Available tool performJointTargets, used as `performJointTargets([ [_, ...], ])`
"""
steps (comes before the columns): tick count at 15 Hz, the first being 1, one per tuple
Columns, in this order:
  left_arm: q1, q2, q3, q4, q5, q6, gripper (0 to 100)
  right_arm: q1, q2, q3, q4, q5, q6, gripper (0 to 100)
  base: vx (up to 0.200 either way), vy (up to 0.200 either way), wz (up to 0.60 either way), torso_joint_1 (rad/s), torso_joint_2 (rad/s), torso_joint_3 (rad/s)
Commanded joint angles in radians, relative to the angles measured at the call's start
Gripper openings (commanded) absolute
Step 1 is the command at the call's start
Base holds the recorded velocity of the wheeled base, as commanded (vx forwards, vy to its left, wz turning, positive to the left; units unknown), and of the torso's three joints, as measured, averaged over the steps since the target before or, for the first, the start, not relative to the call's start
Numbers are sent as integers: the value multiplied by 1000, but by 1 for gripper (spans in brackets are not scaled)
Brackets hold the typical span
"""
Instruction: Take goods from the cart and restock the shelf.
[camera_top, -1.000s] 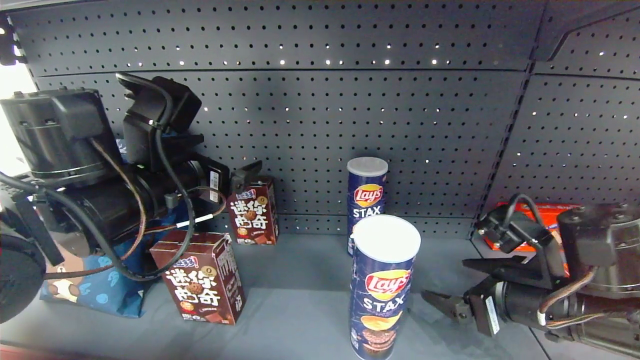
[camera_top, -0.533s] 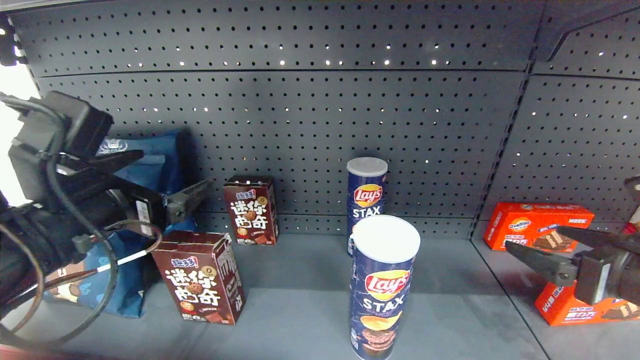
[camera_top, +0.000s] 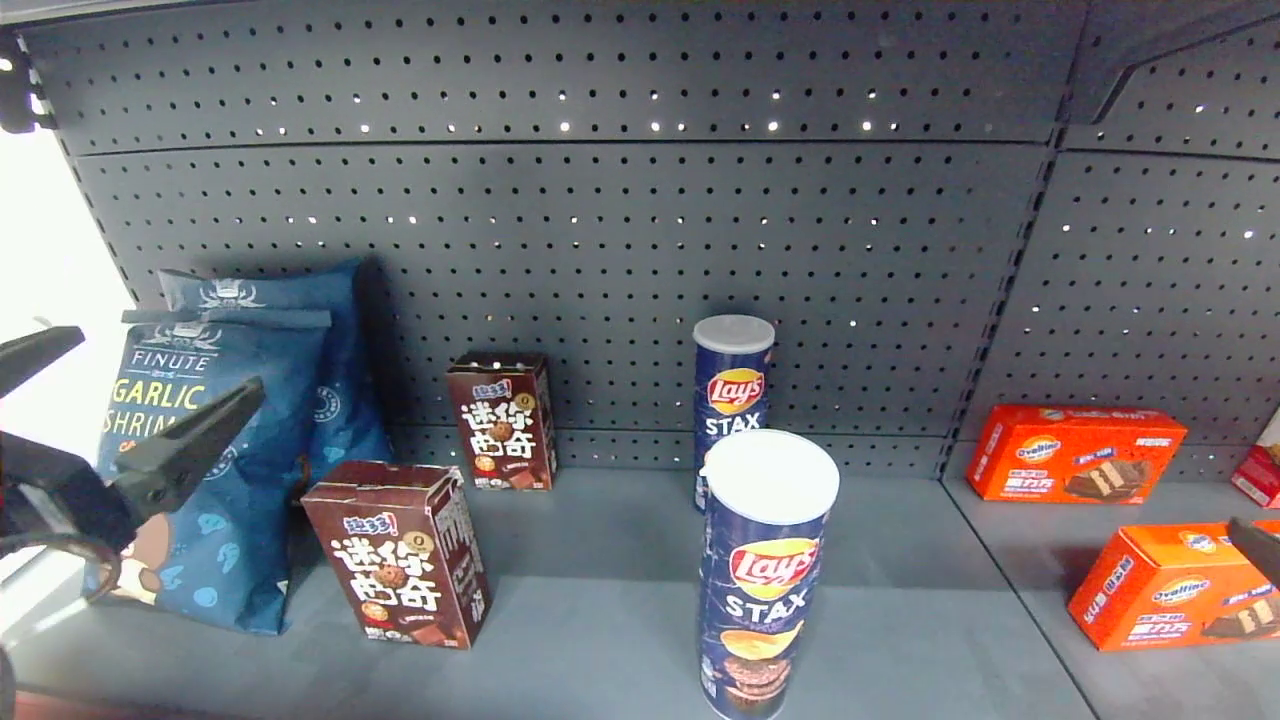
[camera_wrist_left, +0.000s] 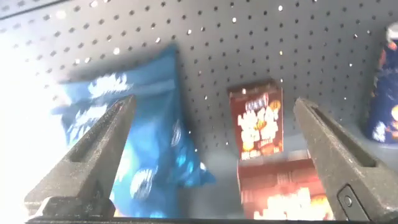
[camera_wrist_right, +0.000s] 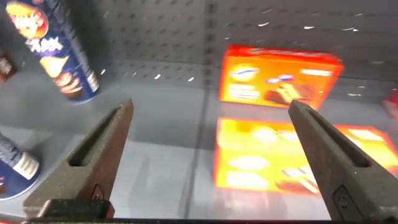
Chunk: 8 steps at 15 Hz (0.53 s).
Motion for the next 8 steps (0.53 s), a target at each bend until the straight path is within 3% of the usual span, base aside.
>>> performJointTargets([
  [1,1,-234,88,114,15,0,100,-8,-164,83,17,-58,0,100,0,0,0,0,0,0],
  [3,2,-271,95,156,18,0,100,-8,-187,99,25,-77,0,100,0,0,0,0,0,0],
  [4,1,-444,125,345,63,-2,100,-11,-297,163,55,-121,-9,100,0,0,0,0,0,0],
  [8,2,-685,233,555,101,0,100,-66,-457,218,161,-138,-31,100,0,0,0,0,0,0],
])
